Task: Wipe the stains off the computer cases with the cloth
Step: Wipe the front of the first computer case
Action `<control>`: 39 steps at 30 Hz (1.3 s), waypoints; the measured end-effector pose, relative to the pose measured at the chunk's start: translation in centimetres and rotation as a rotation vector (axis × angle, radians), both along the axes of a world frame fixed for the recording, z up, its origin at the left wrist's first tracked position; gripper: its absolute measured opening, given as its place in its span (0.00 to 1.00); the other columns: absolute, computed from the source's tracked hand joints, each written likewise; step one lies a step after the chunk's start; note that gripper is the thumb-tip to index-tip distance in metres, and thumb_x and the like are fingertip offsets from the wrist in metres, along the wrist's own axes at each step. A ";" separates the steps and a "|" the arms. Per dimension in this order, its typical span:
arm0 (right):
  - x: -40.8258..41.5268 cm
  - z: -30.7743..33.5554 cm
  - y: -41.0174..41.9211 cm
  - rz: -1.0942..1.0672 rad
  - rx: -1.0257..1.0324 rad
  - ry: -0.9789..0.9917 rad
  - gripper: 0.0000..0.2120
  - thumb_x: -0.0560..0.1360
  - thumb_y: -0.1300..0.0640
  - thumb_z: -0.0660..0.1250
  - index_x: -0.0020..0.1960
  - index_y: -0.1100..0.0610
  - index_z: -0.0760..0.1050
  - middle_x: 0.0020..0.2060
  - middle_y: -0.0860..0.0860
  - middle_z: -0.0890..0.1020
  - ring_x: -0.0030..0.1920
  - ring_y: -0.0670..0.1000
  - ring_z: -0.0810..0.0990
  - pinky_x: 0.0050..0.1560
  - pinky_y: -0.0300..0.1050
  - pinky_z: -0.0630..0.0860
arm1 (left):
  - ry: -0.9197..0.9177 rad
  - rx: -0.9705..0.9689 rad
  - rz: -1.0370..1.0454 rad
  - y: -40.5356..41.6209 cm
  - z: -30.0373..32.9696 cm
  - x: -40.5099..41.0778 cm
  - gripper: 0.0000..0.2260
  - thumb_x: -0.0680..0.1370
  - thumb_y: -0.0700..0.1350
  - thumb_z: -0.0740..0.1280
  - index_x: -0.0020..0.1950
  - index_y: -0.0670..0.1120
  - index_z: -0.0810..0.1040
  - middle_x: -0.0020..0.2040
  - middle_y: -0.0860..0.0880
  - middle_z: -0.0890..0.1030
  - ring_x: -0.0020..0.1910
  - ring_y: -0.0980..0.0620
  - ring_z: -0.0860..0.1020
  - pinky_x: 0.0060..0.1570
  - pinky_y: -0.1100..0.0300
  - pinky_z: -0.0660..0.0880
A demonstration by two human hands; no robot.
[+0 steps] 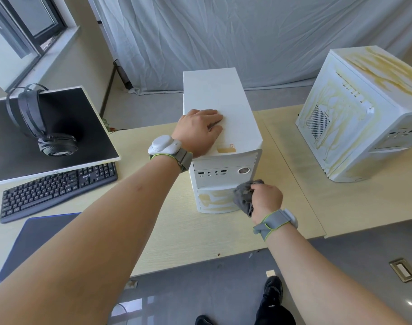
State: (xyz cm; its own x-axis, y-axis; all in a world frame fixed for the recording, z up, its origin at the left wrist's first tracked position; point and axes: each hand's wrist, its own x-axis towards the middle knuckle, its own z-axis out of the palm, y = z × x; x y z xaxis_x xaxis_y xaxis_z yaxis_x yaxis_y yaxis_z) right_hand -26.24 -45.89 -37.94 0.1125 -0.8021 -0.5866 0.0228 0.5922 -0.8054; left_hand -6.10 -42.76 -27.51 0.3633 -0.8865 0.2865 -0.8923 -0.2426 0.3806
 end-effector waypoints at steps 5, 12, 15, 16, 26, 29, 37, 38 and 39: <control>2.1 -1.5 1.2 0.023 -0.047 0.053 0.03 0.71 0.64 0.65 0.38 0.60 0.72 0.34 0.58 0.76 0.34 0.57 0.74 0.33 0.48 0.73 | 0.006 0.001 0.002 0.0 0.0 0.0 0.12 0.80 0.49 0.61 0.57 0.47 0.81 0.58 0.50 0.80 0.59 0.44 0.73 0.58 0.53 0.69; 4.8 -2.2 4.8 0.185 -0.050 -0.003 0.07 0.72 0.67 0.71 0.40 0.70 0.77 0.33 0.54 0.79 0.32 0.50 0.77 0.30 0.39 0.70 | -0.005 -0.003 -0.008 0.1 -0.1 0.0 0.12 0.81 0.49 0.61 0.58 0.46 0.80 0.59 0.49 0.80 0.60 0.44 0.73 0.58 0.54 0.66; 3.8 -2.4 3.6 0.020 0.004 -0.053 0.07 0.75 0.69 0.68 0.38 0.67 0.77 0.29 0.56 0.80 0.26 0.53 0.79 0.26 0.39 0.72 | -0.014 -0.005 -0.002 0.1 -0.2 0.1 0.12 0.81 0.49 0.61 0.58 0.46 0.80 0.59 0.49 0.80 0.60 0.44 0.73 0.56 0.55 0.66; 3.6 -2.9 3.2 -0.026 -0.006 -0.014 0.07 0.75 0.68 0.68 0.37 0.67 0.76 0.29 0.57 0.79 0.28 0.55 0.79 0.29 0.43 0.72 | -0.012 -0.003 0.001 0.1 -0.2 0.0 0.12 0.81 0.49 0.61 0.58 0.46 0.80 0.59 0.49 0.80 0.60 0.44 0.73 0.56 0.55 0.65; 6.7 -4.1 5.9 0.143 0.134 -0.039 0.03 0.71 0.63 0.73 0.42 0.63 0.80 0.42 0.59 0.85 0.40 0.57 0.83 0.42 0.46 0.79 | 0.017 0.014 0.000 0.0 0.2 -0.1 0.14 0.80 0.51 0.61 0.60 0.50 0.81 0.60 0.54 0.80 0.60 0.45 0.72 0.63 0.50 0.70; 6.1 -4.3 5.5 0.253 0.218 -0.002 0.13 0.75 0.64 0.71 0.58 0.67 0.79 0.44 0.56 0.83 0.40 0.53 0.79 0.41 0.45 0.76 | 0.030 0.008 -0.005 0.1 0.2 0.0 0.14 0.80 0.51 0.61 0.60 0.50 0.81 0.61 0.55 0.80 0.61 0.45 0.72 0.63 0.50 0.70; 6.9 -6.6 6.4 0.245 0.409 -0.057 0.05 0.77 0.64 0.68 0.50 0.66 0.79 0.46 0.60 0.83 0.47 0.59 0.83 0.49 0.52 0.79 | 0.028 0.003 0.005 0.1 0.3 0.0 0.13 0.80 0.50 0.62 0.60 0.49 0.81 0.60 0.52 0.81 0.61 0.44 0.73 0.61 0.52 0.69; 7.3 -6.8 6.7 0.234 0.408 -0.056 0.04 0.77 0.65 0.68 0.50 0.66 0.79 0.46 0.60 0.83 0.47 0.60 0.83 0.49 0.53 0.79 | 0.035 -0.001 0.000 0.1 0.3 0.0 0.13 0.80 0.50 0.62 0.61 0.50 0.81 0.61 0.53 0.81 0.61 0.44 0.72 0.61 0.53 0.69; 7.6 -6.8 6.9 0.204 0.405 -0.061 0.02 0.77 0.66 0.67 0.48 0.65 0.78 0.44 0.59 0.83 0.46 0.59 0.83 0.49 0.53 0.78 | 0.042 -0.002 -0.006 0.2 0.3 0.0 0.13 0.81 0.50 0.63 0.62 0.51 0.81 0.62 0.54 0.80 0.62 0.45 0.72 0.61 0.54 0.68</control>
State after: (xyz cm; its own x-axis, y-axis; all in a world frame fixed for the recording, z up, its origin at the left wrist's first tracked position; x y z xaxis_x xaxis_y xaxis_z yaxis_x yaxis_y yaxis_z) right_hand -18.66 -38.94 -44.77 0.2881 -0.4671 -0.8360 -0.0865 0.8567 -0.5085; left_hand -6.12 -42.60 -27.18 0.3701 -0.8880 0.2728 -0.8767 -0.2368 0.4188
